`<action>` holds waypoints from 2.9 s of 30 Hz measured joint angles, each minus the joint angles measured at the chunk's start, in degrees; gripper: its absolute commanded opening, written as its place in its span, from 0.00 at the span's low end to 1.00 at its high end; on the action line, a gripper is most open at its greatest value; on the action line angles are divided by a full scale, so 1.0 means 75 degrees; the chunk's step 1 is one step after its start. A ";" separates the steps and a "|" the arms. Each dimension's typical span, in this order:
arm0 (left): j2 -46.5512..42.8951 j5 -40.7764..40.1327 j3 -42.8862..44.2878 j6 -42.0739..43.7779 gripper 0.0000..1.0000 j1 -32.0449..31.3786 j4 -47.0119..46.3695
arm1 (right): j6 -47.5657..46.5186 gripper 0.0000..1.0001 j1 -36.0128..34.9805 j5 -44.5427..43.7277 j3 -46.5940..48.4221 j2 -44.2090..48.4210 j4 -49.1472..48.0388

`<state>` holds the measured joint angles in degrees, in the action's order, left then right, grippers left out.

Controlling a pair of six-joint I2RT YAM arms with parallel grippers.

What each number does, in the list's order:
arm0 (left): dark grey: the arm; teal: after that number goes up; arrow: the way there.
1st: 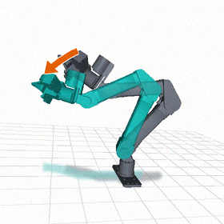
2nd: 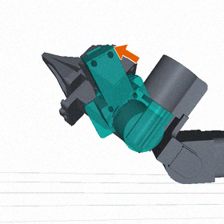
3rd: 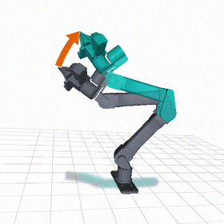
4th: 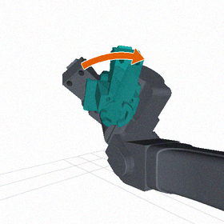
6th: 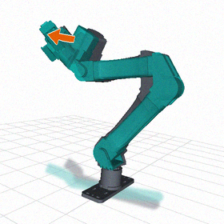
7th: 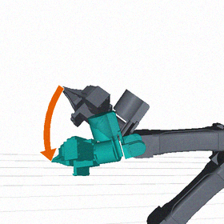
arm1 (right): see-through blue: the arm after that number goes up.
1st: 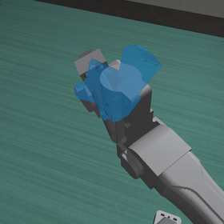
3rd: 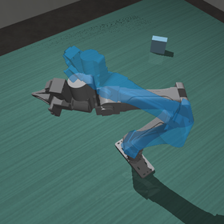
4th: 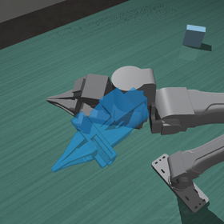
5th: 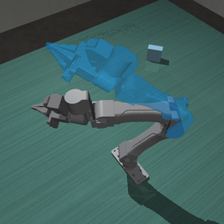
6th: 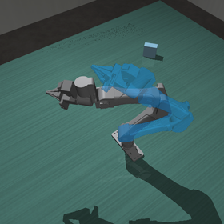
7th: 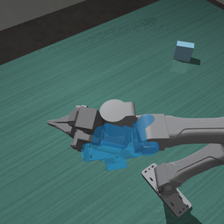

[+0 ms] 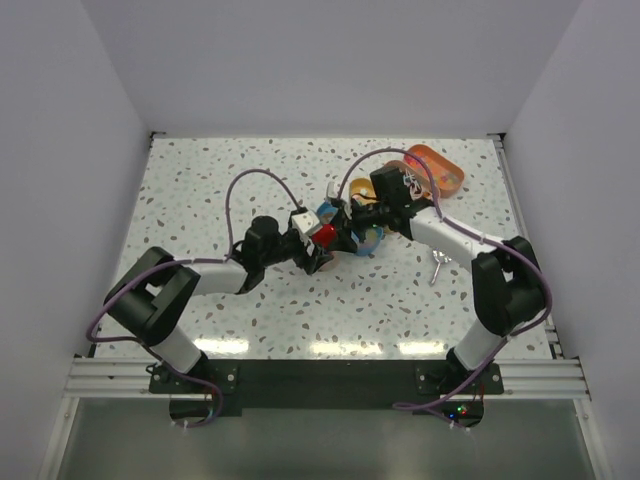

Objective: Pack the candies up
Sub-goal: Screw the bottle lid onto the packing bottle.

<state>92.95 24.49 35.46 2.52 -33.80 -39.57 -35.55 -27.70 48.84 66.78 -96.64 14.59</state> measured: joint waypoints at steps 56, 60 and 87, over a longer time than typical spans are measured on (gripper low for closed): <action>-0.0306 -0.1309 -0.0676 -0.0446 0.27 -0.0096 -0.0761 | 0.4587 0.55 -0.0012 -0.0901 0.1460 -0.0871 -0.1023; -0.0280 -0.1282 -0.0638 -0.0446 0.27 -0.0096 -0.0737 | 0.4572 0.48 -0.0248 -0.0985 0.1714 -0.1061 -0.0737; -0.0274 -0.1938 -0.0495 -0.0393 0.22 -0.0128 -0.0507 | 0.4269 0.00 -0.0644 -0.2401 -0.0023 0.0498 -0.0050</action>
<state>90.89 9.96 31.75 -0.43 -34.76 -43.38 -3.53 -32.53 30.83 66.61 -92.90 14.22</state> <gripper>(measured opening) 0.784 0.008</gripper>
